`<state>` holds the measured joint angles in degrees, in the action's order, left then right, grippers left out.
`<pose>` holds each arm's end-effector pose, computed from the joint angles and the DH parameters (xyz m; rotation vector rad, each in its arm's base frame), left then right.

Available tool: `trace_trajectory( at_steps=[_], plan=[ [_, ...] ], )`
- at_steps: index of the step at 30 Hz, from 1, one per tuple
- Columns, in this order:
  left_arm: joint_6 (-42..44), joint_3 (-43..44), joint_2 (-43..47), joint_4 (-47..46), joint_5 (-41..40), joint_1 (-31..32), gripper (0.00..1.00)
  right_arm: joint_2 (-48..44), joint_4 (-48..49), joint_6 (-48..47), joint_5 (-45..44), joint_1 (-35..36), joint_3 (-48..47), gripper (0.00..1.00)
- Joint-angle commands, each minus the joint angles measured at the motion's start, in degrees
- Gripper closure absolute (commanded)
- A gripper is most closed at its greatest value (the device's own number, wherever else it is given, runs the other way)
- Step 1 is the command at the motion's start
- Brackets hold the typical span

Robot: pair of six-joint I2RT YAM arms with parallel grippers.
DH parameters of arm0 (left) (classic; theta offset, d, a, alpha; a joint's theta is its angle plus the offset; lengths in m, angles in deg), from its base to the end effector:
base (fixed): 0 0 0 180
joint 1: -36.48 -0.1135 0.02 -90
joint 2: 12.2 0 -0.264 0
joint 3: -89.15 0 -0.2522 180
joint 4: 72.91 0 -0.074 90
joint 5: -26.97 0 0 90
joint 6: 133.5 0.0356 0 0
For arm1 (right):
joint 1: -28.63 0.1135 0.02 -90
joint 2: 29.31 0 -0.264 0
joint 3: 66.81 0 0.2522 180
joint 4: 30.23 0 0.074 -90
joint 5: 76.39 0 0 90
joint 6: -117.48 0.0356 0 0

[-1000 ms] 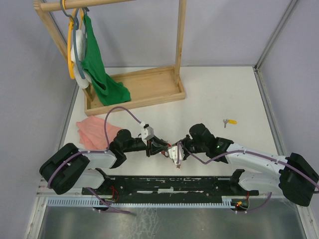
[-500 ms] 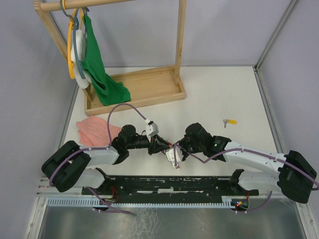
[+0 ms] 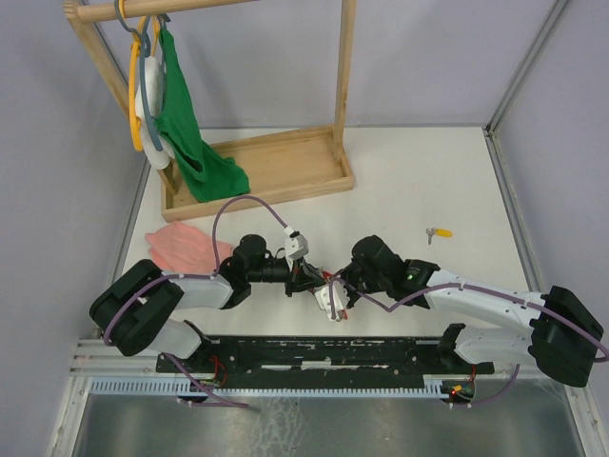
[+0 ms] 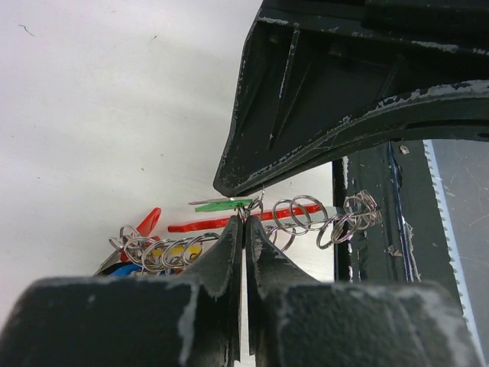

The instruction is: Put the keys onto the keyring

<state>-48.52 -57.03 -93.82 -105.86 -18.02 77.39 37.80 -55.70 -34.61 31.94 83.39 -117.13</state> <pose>0.1700 -0.1806 0.1624 1.1323 1.5800 -1.2625 0.1285 0.2013 0.2114 -2.0236 1.0530 0.3020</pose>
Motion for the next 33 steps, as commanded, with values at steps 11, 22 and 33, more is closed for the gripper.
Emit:
trace_trajectory(
  at_steps=[11, 22, 33],
  plan=[
    [-3.23, -3.93, 6.06, -11.91, -3.63, 0.05, 0.97, -4.92, 5.49, 3.75, -6.2, 0.48, 5.27, 0.99],
    [-6.29, -5.63, 7.1, -20.0, -3.35, 0.12, 0.97, -4.18, 12.06, 7.05, -2.04, 0.45, 8.81, 0.99],
    [-7.9, -7.23, 3.67, -28.52, -4.66, 1.02, 0.97, -1.65, 23.82, 12.75, 2.88, 0.44, 11.72, 0.99]
  ],
)
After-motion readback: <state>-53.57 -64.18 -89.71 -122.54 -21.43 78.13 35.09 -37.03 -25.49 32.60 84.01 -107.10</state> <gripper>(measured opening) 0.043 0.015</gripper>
